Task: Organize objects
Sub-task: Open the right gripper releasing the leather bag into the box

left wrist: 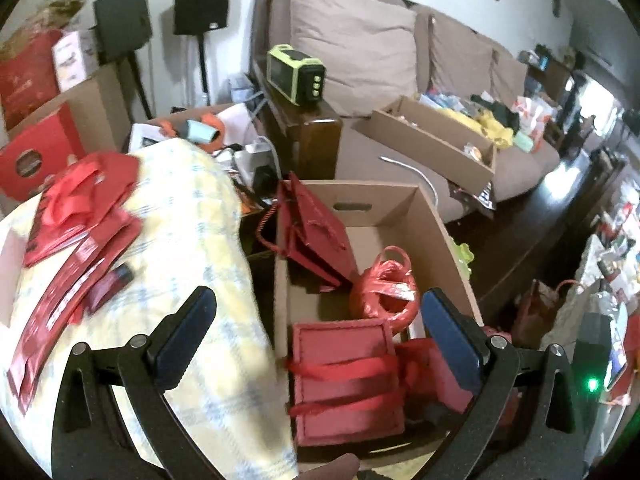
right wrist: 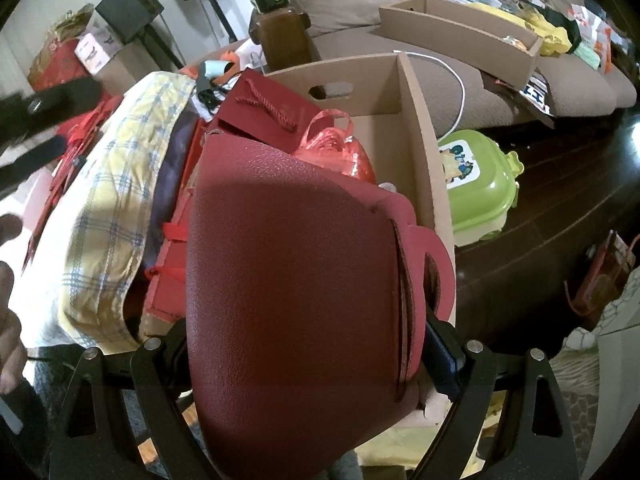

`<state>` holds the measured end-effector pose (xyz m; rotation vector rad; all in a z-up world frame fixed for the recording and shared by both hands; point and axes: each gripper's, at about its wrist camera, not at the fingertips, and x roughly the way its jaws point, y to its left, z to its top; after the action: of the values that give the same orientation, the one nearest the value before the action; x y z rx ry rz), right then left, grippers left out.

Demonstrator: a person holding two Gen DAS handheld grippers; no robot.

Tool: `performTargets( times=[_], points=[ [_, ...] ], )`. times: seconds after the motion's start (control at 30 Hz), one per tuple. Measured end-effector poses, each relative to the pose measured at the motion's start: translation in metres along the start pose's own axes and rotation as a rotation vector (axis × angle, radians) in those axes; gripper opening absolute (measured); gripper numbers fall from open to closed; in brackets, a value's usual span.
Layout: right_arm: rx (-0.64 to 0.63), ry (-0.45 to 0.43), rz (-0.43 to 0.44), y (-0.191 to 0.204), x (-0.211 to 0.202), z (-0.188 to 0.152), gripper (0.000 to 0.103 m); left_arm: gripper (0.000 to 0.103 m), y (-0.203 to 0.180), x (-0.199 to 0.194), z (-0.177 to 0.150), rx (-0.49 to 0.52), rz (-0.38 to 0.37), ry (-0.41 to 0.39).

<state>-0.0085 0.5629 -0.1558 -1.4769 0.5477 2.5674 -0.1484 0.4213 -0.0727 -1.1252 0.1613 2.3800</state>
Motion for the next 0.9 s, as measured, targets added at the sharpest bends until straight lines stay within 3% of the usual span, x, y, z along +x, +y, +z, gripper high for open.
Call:
performTargets(
  times=[0.23,0.5,0.67,0.8,0.9],
  points=[
    [-0.037,-0.014,-0.015,0.011,-0.002,0.0,0.091,0.103,0.017,-0.003,-0.033,-0.031,0.058,0.015],
    [-0.033,-0.044,-0.024,0.007,-0.005,0.003,0.091,0.103,0.032,0.0,-0.039,-0.037,0.132,0.035],
    [-0.05,-0.058,-0.052,0.01,-0.006,0.001,0.091,0.103,0.032,0.003,-0.043,0.021,0.202,0.029],
    [-0.051,-0.084,-0.04,0.011,-0.011,0.001,0.091,0.103,0.034,0.006,-0.046,0.046,0.203,0.03],
    [-0.065,-0.118,-0.109,0.014,-0.016,0.003,0.091,0.103,0.035,0.008,-0.048,0.064,0.218,0.018]
  ],
)
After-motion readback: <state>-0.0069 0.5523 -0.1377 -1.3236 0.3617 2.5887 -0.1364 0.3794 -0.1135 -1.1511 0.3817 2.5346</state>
